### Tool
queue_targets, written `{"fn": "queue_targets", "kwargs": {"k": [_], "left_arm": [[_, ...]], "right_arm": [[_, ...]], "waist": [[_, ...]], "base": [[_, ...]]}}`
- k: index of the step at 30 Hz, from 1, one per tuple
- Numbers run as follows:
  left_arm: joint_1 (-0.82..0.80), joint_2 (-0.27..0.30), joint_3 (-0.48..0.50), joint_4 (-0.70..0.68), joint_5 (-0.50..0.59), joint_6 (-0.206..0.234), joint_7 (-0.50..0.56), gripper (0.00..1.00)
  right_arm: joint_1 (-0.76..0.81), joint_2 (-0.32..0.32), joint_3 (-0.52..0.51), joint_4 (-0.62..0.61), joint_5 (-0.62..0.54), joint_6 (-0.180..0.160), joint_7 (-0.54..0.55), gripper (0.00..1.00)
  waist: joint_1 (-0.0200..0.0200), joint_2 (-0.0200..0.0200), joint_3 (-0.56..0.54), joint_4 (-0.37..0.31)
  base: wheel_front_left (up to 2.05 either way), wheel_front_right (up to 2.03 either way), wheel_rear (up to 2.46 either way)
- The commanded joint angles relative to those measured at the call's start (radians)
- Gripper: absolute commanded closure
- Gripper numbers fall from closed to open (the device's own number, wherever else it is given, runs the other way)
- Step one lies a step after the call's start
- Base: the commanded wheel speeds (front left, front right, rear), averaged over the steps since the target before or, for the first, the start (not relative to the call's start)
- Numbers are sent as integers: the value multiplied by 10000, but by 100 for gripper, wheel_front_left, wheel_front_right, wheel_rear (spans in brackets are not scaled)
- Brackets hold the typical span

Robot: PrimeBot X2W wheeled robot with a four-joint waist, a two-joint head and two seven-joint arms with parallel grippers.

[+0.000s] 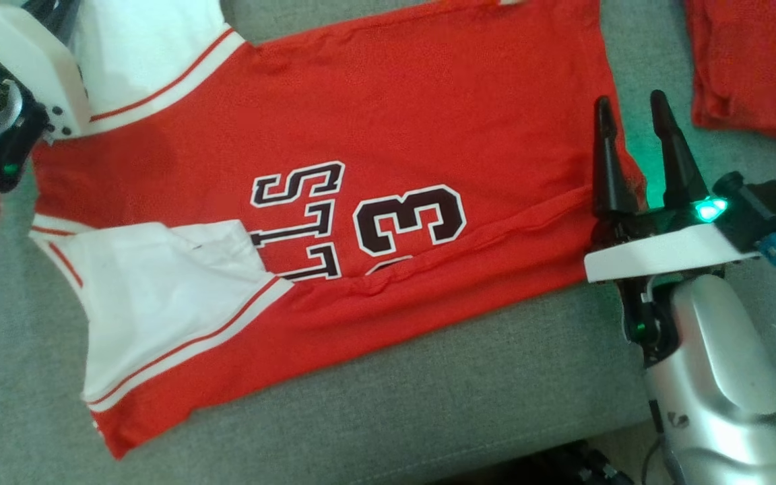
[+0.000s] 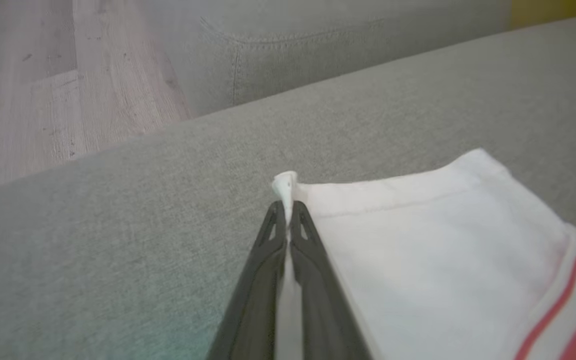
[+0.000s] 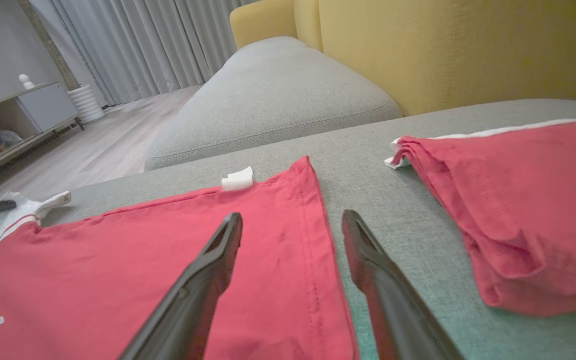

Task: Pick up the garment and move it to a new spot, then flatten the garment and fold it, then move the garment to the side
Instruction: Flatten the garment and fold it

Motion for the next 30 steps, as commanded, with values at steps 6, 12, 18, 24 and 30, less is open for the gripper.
{"fn": "queue_targets", "kwargs": {"k": [6,12,18,24,30], "left_arm": [[-29,-35,249,-152,-384,18,-1395,100],[640,-375,-187,-762,-265,18,-2668,100],[1557,-430,-469,-2054,-92,150,-3364,100],[2557,-210,-756,-3796,-96,464,-3326,100],[3104,96,-980,-5279,-110,799,-2935,100]], "right_arm": [[69,-24,2,62,-1026,-9,-106,0],[-89,-24,-712,397,-2050,-9,704,0],[-896,-505,-1418,794,-2331,-9,2605,0],[-1991,-1518,-1764,1881,-2235,-9,4293,0],[-2969,-2139,-2147,3293,-2471,-9,5160,0]], "waist": [[-1,0,-866,578],[-1,0,-1704,1499],[-1,0,-2085,2433],[-1,0,-2117,3046],[-1,0,-1856,3349]], "base": [[0,0,0],[0,0,0],[0,0,0],[0,0,0],[0,0,0]]}}
